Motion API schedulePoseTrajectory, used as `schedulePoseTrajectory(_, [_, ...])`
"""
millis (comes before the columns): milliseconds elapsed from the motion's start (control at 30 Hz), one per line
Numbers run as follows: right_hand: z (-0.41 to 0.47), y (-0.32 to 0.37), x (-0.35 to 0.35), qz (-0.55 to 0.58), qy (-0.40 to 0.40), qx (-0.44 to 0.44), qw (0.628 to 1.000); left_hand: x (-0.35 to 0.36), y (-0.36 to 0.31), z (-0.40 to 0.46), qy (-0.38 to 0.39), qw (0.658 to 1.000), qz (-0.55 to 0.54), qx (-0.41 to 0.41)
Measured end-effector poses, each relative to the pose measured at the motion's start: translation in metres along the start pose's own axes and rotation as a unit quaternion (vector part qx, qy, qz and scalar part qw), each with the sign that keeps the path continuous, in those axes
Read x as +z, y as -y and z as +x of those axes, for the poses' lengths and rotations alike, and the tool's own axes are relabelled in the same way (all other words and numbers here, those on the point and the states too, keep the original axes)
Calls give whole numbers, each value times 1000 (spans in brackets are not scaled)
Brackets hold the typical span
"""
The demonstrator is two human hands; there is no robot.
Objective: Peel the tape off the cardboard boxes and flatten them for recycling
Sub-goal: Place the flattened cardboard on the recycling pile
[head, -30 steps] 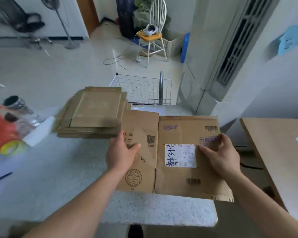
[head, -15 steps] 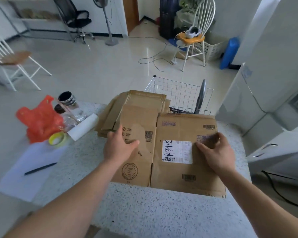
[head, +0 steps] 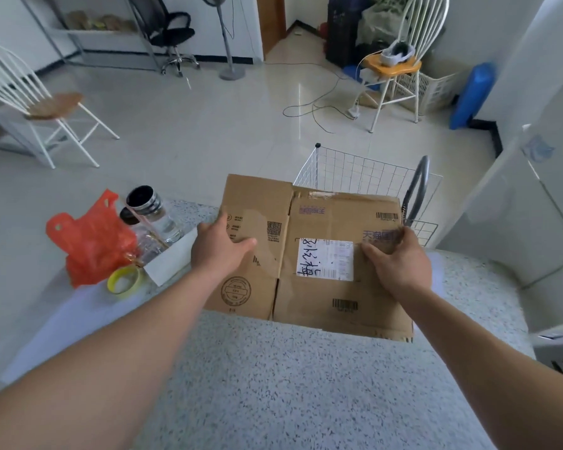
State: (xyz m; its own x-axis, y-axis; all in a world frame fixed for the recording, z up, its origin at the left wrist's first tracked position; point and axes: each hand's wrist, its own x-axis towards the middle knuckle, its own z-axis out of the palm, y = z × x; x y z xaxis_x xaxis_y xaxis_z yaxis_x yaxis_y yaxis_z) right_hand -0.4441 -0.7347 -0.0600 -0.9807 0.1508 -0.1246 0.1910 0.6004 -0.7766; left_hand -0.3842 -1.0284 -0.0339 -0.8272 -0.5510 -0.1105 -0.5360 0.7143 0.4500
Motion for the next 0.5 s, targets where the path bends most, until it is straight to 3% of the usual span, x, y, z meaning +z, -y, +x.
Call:
schedulePoseTrajectory(367, [58, 25, 109, -98, -32, 26, 994, 39, 37, 147, 65, 997, 17, 38])
schedulePoseTrajectory(500, [54, 6, 139, -229, -6, 21, 973, 70, 55, 156, 118, 990, 66, 39])
